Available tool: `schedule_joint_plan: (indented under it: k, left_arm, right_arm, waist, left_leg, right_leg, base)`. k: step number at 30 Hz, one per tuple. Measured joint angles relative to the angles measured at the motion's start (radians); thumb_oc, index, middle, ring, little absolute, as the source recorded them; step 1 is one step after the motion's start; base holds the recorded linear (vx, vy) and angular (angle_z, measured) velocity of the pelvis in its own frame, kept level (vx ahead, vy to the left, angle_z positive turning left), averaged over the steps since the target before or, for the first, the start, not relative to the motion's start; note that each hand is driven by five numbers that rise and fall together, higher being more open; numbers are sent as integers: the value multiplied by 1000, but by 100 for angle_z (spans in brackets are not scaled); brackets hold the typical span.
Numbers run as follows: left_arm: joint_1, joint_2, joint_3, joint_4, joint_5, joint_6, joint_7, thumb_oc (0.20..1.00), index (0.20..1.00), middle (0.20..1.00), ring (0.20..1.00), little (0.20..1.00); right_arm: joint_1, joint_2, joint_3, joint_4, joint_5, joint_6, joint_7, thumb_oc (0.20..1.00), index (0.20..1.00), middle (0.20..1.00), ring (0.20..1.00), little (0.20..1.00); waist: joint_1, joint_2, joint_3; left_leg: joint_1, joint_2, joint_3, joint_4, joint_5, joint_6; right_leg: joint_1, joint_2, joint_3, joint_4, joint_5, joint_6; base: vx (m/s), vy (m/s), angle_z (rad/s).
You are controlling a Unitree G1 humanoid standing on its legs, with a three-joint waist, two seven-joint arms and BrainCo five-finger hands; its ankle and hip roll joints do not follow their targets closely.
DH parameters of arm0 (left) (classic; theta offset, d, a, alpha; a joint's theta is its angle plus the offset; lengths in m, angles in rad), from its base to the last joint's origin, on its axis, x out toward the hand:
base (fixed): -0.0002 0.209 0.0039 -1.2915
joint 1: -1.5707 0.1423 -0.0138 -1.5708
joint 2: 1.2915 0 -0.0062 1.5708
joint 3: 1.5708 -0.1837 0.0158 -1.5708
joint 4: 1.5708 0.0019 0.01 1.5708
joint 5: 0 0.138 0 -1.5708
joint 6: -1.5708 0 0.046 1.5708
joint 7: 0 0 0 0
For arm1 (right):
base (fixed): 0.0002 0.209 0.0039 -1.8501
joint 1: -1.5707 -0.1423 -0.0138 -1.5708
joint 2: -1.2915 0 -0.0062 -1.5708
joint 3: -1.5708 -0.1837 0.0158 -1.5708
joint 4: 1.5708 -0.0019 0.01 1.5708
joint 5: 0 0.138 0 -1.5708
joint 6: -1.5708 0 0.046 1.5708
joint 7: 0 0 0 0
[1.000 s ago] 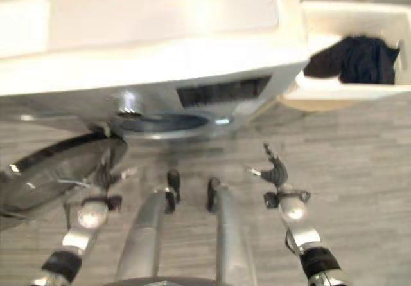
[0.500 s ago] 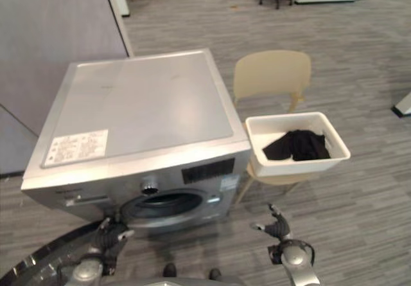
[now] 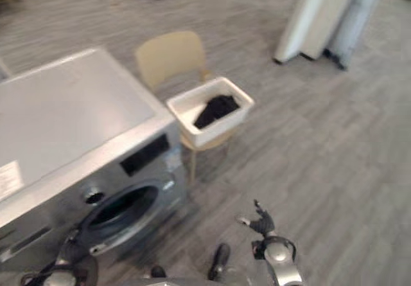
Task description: Grab the laundry basket,head to the washer,open it,put in the laundry and shut it.
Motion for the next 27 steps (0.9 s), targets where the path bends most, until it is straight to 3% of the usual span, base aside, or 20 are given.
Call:
schedule_joint_plan:
  k: [1, 2, 4, 5, 6, 7, 8, 9, 11, 15, 17, 18, 19, 21, 22, 23, 24, 25, 26, 27]
  left_arm:
    - [-9, 7, -25, -33, 10, -9, -19, 1000, 1000, 1000, 1000, 1000]
    - [-23, -16, -34, -33, 19, -8, -25, 1000, 1000, 1000, 1000, 1000]
    - [-83, -74, -58, -44, 37, -14, -46, 1000, 1000, 1000, 1000, 1000]
    - [-120, -82, -92, -80, 37, -22, -48, 1000, 1000, 1000, 1000, 1000]
    - [-133, -87, -100, -102, 40, -36, -52, 1000, 1000, 1000, 1000, 1000]
    - [-184, -99, -129, -84, 40, -42, -52, 1000, 1000, 1000, 1000, 1000]
    - [-200, -116, -139, -84, 40, -46, -52, 1000, 1000, 1000, 1000, 1000]
    - [-202, -128, -135, -93, 40, -47, -50, 1000, 1000, 1000, 1000, 1000]
    - [-195, -158, -137, -94, 41, -47, -48, 1000, 1000, 1000, 1000, 1000]
    - [-176, -171, -137, -91, 44, -44, -49, 1000, 1000, 1000, 1000, 1000]
    - [-159, -171, -133, -92, 44, -37, -49, 1000, 1000, 1000, 1000, 1000]
    - [-156, -168, -132, -86, 46, -34, -50, 1000, 1000, 1000, 1000, 1000]
    - [-161, -167, -128, -78, 46, -33, -50, 1000, 1000, 1000, 1000, 1000]
    - [-154, -171, -111, -62, 64, -30, -51, 1000, 1000, 1000, 1000, 1000]
    - [-136, -169, -97, -63, 66, -17, -49, 1000, 1000, 1000, 1000, 1000]
    - [-127, -168, -93, -62, 66, -16, -49, 1000, 1000, 1000, 1000, 1000]
    - [-125, -167, -84, -55, 65, -16, -48, 1000, 1000, 1000, 1000, 1000]
    - [-139, -166, -81, -33, 65, -10, -48, 1000, 1000, 1000, 1000, 1000]
    - [-139, -163, -85, -34, 64, -8, -47, 1000, 1000, 1000, 1000, 1000]
    - [-146, -155, -86, -40, 64, -8, -47, 1000, 1000, 1000, 1000, 1000]
  right_arm:
    - [16, -2, 12, -3, 2, 2, -1, 1000, 1000, 1000, 1000, 1000]
    - [14, -7, 19, -1, 2, 5, -1, 1000, 1000, 1000, 1000, 1000]
    - [6, -26, 28, -7, 15, 6, -7, 1000, 1000, 1000, 1000, 1000]
    - [25, -35, 32, -10, 19, 14, -9, 1000, 1000, 1000, 1000, 1000]
    - [31, -51, 38, -12, 19, 17, -11, 1000, 1000, 1000, 1000, 1000]
    - [12, -65, 39, 18, 19, 26, -20, 1000, 1000, 1000, 1000, 1000]
    - [16, -84, 39, 17, 19, 27, -26, 1000, 1000, 1000, 1000, 1000]
    - [17, -95, 39, 13, 19, 33, -27, 1000, 1000, 1000, 1000, 1000]
    - [17, -120, 52, -10, 19, 37, -28, 1000, 1000, 1000, 1000, 1000]
    - [20, -120, 71, -14, 19, 37, -29, 1000, 1000, 1000, 1000, 1000]
    - [4, -120, 75, -11, 18, 36, -31, 1000, 1000, 1000, 1000, 1000]
    - [-11, -119, 76, -2, 18, 36, -35, 1000, 1000, 1000, 1000, 1000]
    - [-41, -116, 76, 31, 18, 37, -37, 1000, 1000, 1000, 1000, 1000]
    - [-55, -117, 75, 33, 17, 38, -36, 1000, 1000, 1000, 1000, 1000]
    - [-51, -116, 76, 26, 14, 35, -37, 1000, 1000, 1000, 1000, 1000]
    - [-51, -117, 75, 26, 13, 32, -37, 1000, 1000, 1000, 1000, 1000]
    - [-51, -115, 77, 27, 12, 33, -36, 1000, 1000, 1000, 1000, 1000]
    - [-47, -113, 88, 35, 11, 37, -35, 1000, 1000, 1000, 1000, 1000]
    - [-39, -107, 93, 34, 10, 39, -32, 1000, 1000, 1000, 1000, 1000]
    - [-31, -96, 101, 25, 4, 40, -28, 1000, 1000, 1000, 1000, 1000]
  waist:
    - [-3, -41, -6]
    - [-8, -39, -4]
    - [-17, 9, 4]
    - [-38, -3, 0]
    - [-46, -14, -2]
    - [-46, -6, 22]
    - [-43, -3, 27]
    - [-40, -10, 32]
    - [-31, -1, 54]
    - [-5, 9, 68]
    - [34, 26, 69]
    - [41, 38, 74]
    - [50, 42, 82]
    - [70, 29, 88]
    - [70, 35, 74]
    - [72, 19, 72]
    - [72, 17, 62]
    - [67, -1, 60]
    - [68, -4, 58]
    - [69, -13, 58]
  left_leg:
    - [13, -44, -37, 10, -44, -17]
    - [18, -44, -69, 14, -49, -10]
    - [9, 11, -83, 42, -61, -5]
    - [-28, 46, -84, 165, -93, -17]
    - [-40, 54, -96, 247, -131, -50]
    - [-98, 99, -194, 432, -119, -28]
    - [-207, 62, -391, 561, -120, -17]
    - [-251, 23, -466, 591, -123, -18]
    - [-296, -31, -500, 525, -113, -17]
    - [-334, -106, -497, 326, -72, 14]
    - [-350, -158, -514, 174, 4, 17]
    - [-366, -182, -512, 86, 60, 24]
    - [-371, -199, -461, -11, 116, 39]
    - [-363, -192, -365, -23, 128, 72]
    - [-361, -184, -358, -5, 150, 105]
    - [-359, -185, -357, 11, 155, 112]
    - [-351, -186, -356, 46, 140, 138]
    - [-335, -198, -357, 73, 160, 216]
    - [-305, -196, -359, 52, 166, 247]
    - [-262, -203, -370, 37, 156, 256]
  right_leg:
    - [-2, -22, 36, 1, 24, 22]
    - [0, -8, 70, -4, 28, 25]
    - [-11, 44, 97, 50, 12, 17]
    - [-27, 27, 136, 187, -53, -24]
    - [-10, 27, 146, 176, -83, -42]
    - [11, 60, 182, 152, -91, -56]
    - [29, 89, 229, 93, -78, -55]
    - [41, 91, 248, 46, -32, -46]
    - [101, 107, 264, -56, 34, -61]
    - [221, 158, 295, -216, 53, -45]
    - [258, 192, 325, -260, 75, -57]
    - [285, 214, 339, -278, 47, -45]
    - [320, 227, 341, -278, 14, -43]
    - [369, 236, 361, -277, -29, -13]
    - [403, 243, 358, -277, -36, -13]
    - [418, 243, 357, -277, -50, 7]
    - [441, 236, 356, -274, -74, 18]
    - [437, 222, 341, -187, -107, 43]
    - [398, 208, 329, -73, -123, 56]
    - [330, 178, 305, 129, -131, 74]
  base:
    - [135, -138, -96]
    - [188, -233, -123]
    - [163, -237, -107]
    - [91, -152, -64]
    - [217, -222, -70]
    - [110, -127, -80]
    - [191, -122, -88]
    - [70, -33, -69]
    - [272, -30, -61]
    - [306, 19, -35]
    - [310, 42, -55]
    - [664, 143, -21]
    - [715, 163, -8]
    - [513, 118, -17]
    - [394, 100, -26]
    - [493, 153, -21]
    - [297, 165, 2]
    - [197, 129, 9]
    - [256, 165, 9]
    - [159, 92, -1]
